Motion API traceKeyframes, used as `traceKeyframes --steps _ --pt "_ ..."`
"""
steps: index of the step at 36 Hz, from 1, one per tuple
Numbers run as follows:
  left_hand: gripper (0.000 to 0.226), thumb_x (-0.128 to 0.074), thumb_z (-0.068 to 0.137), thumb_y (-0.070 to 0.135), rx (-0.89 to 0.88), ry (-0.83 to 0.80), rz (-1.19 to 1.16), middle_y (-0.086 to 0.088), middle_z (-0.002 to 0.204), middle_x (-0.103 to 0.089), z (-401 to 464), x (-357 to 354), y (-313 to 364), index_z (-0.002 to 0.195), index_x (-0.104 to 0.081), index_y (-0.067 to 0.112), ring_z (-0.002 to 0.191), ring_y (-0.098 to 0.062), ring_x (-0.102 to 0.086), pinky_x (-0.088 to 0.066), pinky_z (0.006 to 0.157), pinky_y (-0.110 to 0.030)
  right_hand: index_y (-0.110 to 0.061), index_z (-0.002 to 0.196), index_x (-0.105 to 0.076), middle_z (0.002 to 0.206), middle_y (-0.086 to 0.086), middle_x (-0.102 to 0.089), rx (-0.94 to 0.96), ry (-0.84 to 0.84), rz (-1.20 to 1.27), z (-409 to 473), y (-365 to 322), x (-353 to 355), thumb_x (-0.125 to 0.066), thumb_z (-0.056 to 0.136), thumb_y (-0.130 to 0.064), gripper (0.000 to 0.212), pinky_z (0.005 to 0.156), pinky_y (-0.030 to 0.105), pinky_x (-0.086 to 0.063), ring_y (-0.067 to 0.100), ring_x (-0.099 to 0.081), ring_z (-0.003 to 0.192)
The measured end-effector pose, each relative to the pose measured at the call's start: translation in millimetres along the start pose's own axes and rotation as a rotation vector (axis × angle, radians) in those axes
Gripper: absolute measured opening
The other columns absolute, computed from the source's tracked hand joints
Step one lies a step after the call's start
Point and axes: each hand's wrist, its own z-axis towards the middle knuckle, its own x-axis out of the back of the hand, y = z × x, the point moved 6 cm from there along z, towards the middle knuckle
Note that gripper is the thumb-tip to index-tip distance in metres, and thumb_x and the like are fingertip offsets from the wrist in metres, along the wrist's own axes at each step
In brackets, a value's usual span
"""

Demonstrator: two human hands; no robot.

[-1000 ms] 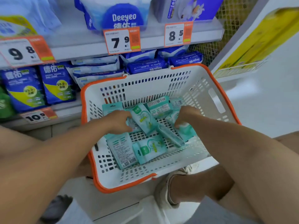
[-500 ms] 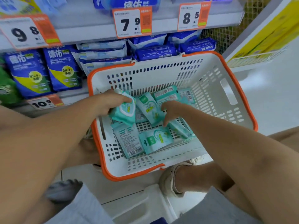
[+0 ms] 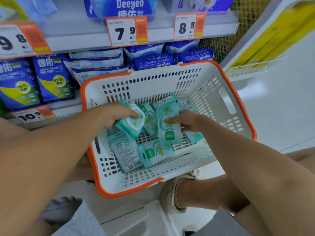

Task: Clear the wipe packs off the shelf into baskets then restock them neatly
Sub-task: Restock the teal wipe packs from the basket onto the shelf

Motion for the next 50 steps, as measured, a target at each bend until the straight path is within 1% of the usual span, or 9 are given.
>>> traceKeyframes --steps 6,11,19,23,27,33,37,44,50 --pt "0.041 -0.076 0.086 0.034 0.004 -0.054 -0.044 -0.013 0.102 -0.075 0.4 -10.6 -5.4 0.119 -0.061 0.015 0.091 -0.031 -0.074 -0.061 0.075 -0.049 -0.006 0.106 -0.061 0.1 0.014 -0.07 -0.078 0.175 -0.529 6.9 14.3 5.6 -0.075 0.086 -0.044 0.046 0.065 0.037 -0.062 0.029 -0.072 0.082" --pt "0.045 -0.079 0.083 0.032 -0.06 0.007 -0.082 -0.011 0.106 -0.073 1.0 -12.4 -0.2 0.119 -0.058 0.016 0.089 -0.03 -0.073 -0.061 0.068 -0.046 -0.012 0.136 -0.043 0.131 0.013 -0.05 0.066 0.663 -0.648 13.1 20.6 47.6 -0.08 0.081 -0.03 0.068 0.094 0.043 -0.052 0.033 -0.055 0.117" --pt "0.08 -0.089 0.07 0.019 -0.167 0.215 0.047 -0.007 0.123 -0.058 -3.0 8.7 14.5 0.138 -0.046 0.016 0.095 -0.022 -0.062 -0.057 0.067 -0.034 -0.022 0.15 -0.025 0.153 0.019 -0.033 -0.034 0.484 -0.567 56.6 7.5 54.3 -0.093 0.05 -0.054 0.125 0.113 0.051 -0.039 0.04 -0.032 0.142" --pt "0.086 -0.095 0.059 0.024 -0.177 0.349 0.145 -0.002 0.121 -0.059 -2.0 27.9 15.4 0.133 -0.053 0.015 0.104 -0.023 -0.06 -0.055 0.089 -0.039 -0.028 0.153 -0.018 0.154 0.016 -0.024 0.167 0.608 -0.769 51.7 -16.6 33.5 -0.089 0.06 -0.045 0.118 0.111 0.057 -0.034 0.04 -0.022 0.143" --pt "0.076 -0.095 0.059 0.029 -0.155 0.423 0.159 -0.004 0.117 -0.065 -0.7 39.6 13.3 0.125 -0.061 0.015 0.1 -0.022 -0.062 -0.051 0.08 -0.032 -0.019 0.148 -0.031 0.14 0.012 -0.043 0.249 0.481 -0.653 62.4 -41.9 14.5 -0.094 0.063 -0.022 0.106 0.104 0.048 -0.047 0.034 -0.047 0.127" --pt "0.073 -0.094 0.058 0.03 -0.146 0.405 0.08 -0.003 0.114 -0.066 -1.1 42.9 9.8 0.122 -0.062 0.016 0.097 -0.021 -0.064 -0.054 0.082 -0.032 -0.003 0.135 -0.04 0.122 0.014 -0.058 0.097 0.364 -0.395 64.5 -39.2 10.7 -0.091 0.07 -0.027 0.085 0.087 0.04 -0.056 0.031 -0.06 0.109" --pt "0.068 -0.094 0.061 0.024 -0.135 0.381 -0.153 -0.004 0.11 -0.068 -9.7 44.3 13.0 0.12 -0.063 0.014 0.089 -0.018 -0.065 -0.052 0.065 -0.025 -0.002 0.105 -0.058 0.093 0.009 -0.06 0.062 0.335 -0.375 51.4 -31.1 -12.2 -0.085 0.075 -0.034 0.051 0.073 0.036 -0.06 0.019 -0.057 0.076" --pt "0.047 -0.082 0.078 0.023 -0.096 0.174 -0.517 -0.007 0.109 -0.071 -51.4 51.6 34.5 0.12 -0.061 0.019 0.092 -0.021 -0.07 -0.06 0.077 -0.042 -0.011 0.124 -0.068 0.119 0.017 -0.066 0.516 0.426 -0.401 -55.9 -135.1 23.0 -0.076 0.077 0.011 0.052 0.071 0.039 -0.063 0.028 -0.068 0.088" --pt "0.038 -0.074 0.085 0.017 -0.258 0.028 -0.81 -0.011 0.102 -0.076 -116.1 60.2 76.0 0.121 -0.065 0.015 0.087 -0.024 -0.074 -0.063 0.063 -0.044 -0.012 0.109 -0.072 0.118 0.013 -0.068 1.247 0.367 -0.539 -221.2 -227.0 16.2 -0.082 0.07 0.0 0.042 0.101 0.025 -0.047 0.003 -0.062 0.112"
